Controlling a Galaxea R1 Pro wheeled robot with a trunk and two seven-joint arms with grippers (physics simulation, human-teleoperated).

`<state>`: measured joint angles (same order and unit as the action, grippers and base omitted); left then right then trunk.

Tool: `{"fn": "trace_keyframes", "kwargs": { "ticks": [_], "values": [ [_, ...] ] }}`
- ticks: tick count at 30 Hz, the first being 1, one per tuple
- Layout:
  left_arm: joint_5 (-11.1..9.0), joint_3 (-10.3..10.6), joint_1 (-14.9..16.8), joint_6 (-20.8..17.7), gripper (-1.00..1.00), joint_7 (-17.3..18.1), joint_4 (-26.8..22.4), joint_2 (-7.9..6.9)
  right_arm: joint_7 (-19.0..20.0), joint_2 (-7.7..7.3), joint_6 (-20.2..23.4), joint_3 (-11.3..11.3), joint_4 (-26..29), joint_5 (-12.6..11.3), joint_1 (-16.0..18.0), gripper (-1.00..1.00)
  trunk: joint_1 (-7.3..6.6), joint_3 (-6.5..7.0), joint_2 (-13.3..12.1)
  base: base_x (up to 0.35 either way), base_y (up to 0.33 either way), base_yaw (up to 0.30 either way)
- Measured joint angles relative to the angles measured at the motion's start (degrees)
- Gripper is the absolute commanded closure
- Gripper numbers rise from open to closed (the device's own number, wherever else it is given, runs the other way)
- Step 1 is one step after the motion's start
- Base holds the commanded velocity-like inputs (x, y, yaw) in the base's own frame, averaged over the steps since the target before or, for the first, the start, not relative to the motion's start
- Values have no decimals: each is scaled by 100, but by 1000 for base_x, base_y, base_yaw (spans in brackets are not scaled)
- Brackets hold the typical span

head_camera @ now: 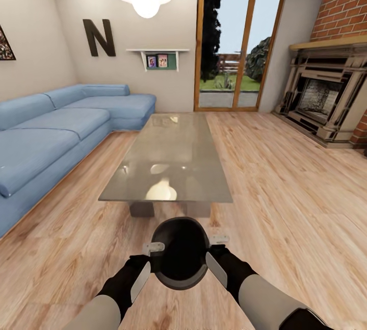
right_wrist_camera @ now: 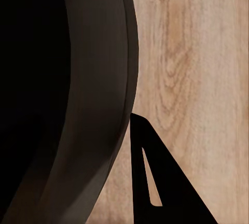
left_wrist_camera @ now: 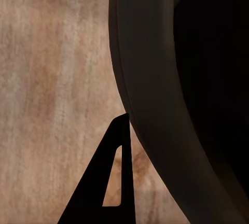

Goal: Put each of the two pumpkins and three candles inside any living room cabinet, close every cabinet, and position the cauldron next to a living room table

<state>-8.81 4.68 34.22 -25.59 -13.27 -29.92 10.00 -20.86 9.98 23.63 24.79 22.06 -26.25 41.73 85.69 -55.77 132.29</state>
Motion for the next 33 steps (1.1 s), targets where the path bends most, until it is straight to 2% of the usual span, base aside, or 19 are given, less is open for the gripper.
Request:
{"fn": "trace_keyframes", "kwargs": {
  "ticks": [12, 15, 30, 33],
  "values": [
    [1, -2, 1, -3, 100, -1, 0, 0, -2, 0, 3, 1, 0, -2, 0, 100, 264, -191, 481, 0, 0, -146],
    [3, 0, 2, -1, 100, 0, -3, 0, -8, 0, 2, 1, 7, -3, 1, 100, 264, -188, 483, 0, 0, -34],
    [2, -1, 1, -3, 100, 0, 0, 0, -2, 0, 2, 0, 0, -2, 0, 100, 593, -456, 1083, 0, 0, -2],
    [1, -1, 1, -3, 100, 1, 1, 0, -3, 0, 4, 0, 0, -2, 0, 100, 606, -521, 1097, 0, 0, 0]
  ]
}}
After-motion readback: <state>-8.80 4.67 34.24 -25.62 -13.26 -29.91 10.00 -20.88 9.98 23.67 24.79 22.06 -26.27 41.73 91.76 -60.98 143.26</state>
